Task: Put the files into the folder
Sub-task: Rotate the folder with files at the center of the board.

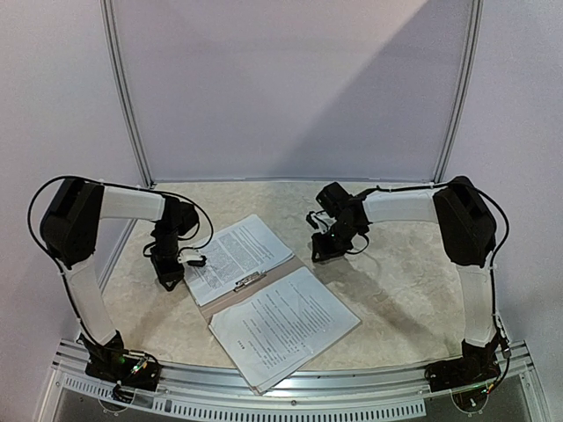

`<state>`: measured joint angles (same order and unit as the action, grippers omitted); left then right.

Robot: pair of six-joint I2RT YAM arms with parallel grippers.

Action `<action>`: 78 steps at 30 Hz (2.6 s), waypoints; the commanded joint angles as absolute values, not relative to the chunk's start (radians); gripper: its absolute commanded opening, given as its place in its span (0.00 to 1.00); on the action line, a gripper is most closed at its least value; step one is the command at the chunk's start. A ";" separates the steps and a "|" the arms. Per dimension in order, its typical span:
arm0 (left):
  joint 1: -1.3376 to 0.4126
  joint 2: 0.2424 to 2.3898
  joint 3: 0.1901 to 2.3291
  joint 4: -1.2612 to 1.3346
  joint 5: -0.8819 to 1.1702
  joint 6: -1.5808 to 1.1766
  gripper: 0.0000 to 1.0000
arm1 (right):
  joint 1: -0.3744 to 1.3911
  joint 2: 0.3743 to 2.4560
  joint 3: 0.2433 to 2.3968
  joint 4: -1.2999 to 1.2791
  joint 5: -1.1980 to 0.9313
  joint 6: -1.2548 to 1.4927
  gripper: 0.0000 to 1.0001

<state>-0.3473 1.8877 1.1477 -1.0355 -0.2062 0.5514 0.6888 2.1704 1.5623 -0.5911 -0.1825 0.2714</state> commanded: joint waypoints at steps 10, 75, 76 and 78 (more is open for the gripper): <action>-0.442 2.206 1.584 -1.002 -0.282 0.629 0.49 | 0.818 2.038 1.181 -0.572 -0.346 0.416 0.26; -0.314 1.485 1.149 -1.200 0.041 0.580 0.62 | 0.890 2.558 2.153 -0.790 0.277 0.249 0.23; -0.314 1.490 1.154 -1.201 0.044 0.579 0.62 | 0.879 2.547 2.145 -0.799 0.279 0.270 0.23; -0.314 1.501 1.168 -1.200 0.053 0.575 0.62 | 0.865 2.538 2.140 -0.829 0.279 0.310 0.23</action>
